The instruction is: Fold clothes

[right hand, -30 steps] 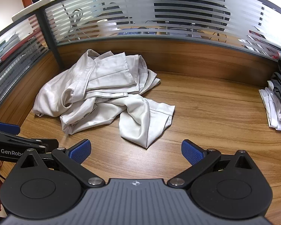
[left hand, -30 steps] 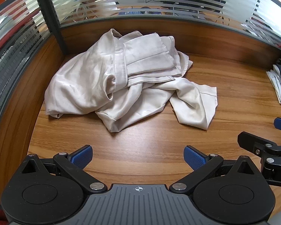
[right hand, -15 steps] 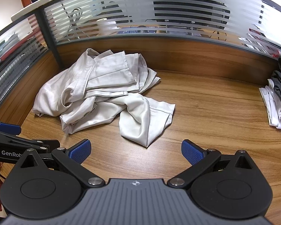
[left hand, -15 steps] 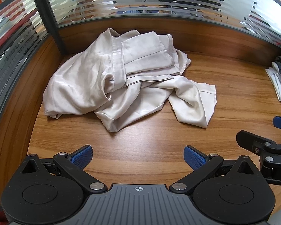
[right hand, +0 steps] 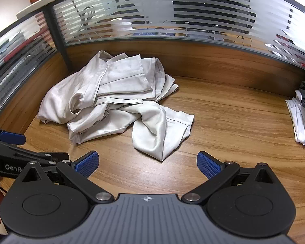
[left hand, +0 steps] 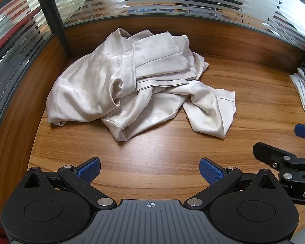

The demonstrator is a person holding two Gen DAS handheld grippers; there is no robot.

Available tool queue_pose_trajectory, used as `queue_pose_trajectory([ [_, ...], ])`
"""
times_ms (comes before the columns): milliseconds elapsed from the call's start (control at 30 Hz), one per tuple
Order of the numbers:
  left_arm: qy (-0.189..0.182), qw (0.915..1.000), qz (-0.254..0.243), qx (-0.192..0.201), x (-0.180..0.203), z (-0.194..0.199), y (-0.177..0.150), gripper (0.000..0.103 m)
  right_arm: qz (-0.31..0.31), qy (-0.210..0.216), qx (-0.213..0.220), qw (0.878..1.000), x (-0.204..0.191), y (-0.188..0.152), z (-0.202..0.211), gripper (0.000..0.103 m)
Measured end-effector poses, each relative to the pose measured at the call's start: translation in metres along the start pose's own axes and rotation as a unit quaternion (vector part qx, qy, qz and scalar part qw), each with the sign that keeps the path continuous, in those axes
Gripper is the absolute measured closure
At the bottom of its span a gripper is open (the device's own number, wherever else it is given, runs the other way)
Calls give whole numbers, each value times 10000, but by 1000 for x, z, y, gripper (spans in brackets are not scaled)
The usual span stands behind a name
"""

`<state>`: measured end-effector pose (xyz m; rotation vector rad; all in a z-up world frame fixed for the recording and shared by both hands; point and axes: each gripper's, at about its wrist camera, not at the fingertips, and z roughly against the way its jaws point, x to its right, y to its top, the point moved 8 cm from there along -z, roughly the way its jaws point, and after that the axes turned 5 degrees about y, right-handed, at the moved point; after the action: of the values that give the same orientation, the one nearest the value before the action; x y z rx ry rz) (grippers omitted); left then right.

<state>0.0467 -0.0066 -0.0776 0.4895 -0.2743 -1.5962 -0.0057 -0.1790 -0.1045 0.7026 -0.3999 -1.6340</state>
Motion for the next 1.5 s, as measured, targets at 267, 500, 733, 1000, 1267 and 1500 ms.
queue_pose_trajectory([
  [267,24,9999,-100,23,0,-1,3,0,-131,15,-16,9999,4,-1,-6,0],
  [500,-18,9999,-111,16,-1,-3,4,0,-138,-6,-6,9999,1,1,-11,0],
  [733,-32,10000,24,-53,-3,-7,3,0,7,-60,-94,9999,6,4,-13,0],
  [1000,-49,9999,15,-90,-5,-11,4,0,-29,-69,-177,9998,8,3,-20,0],
  [1267,-122,9997,-138,-132,-6,-16,4,0,-141,-113,-202,9996,7,2,-23,0],
  [1500,-92,9998,-128,-137,-12,-28,4,0,4,-147,-299,9994,7,3,-30,0],
])
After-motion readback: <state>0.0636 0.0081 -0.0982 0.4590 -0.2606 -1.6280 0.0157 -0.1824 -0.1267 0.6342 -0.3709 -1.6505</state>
